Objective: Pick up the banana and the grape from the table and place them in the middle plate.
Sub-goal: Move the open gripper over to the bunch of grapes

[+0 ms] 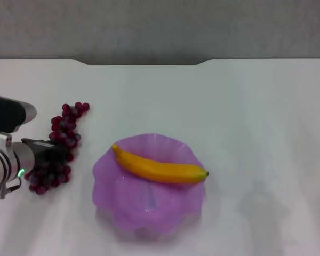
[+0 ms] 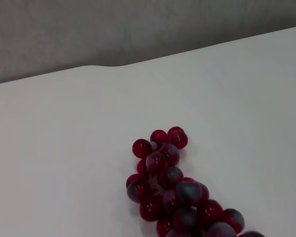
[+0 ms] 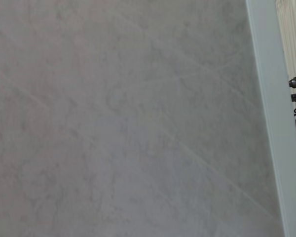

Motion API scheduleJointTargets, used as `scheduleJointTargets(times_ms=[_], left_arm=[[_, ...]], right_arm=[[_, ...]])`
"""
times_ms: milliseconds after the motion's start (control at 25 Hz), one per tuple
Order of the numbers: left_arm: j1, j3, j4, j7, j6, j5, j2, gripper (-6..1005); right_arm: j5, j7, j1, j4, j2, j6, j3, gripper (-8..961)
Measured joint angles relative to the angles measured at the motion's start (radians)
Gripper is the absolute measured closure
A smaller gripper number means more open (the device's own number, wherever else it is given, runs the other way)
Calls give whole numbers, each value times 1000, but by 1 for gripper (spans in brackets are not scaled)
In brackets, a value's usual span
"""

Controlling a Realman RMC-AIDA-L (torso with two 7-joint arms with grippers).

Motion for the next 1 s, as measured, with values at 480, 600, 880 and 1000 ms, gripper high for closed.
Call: scheduleJointTargets(times_ms=[480, 600, 880, 1000], left_arm=[[7, -2, -72, -8, -89, 2, 0, 728], [21, -9, -110, -10, -104, 2, 0, 554], [47, -13, -152, -9, -108, 5, 3, 283], [47, -14, -150, -8, -108, 19, 2, 221]], right_arm=[[0, 4, 1, 1, 0, 4, 0, 954], [0, 13, 1, 4, 0, 4, 0, 954], [0, 15, 1, 6, 0, 4, 0, 954], [0, 16, 1, 6, 0, 4, 0, 954]])
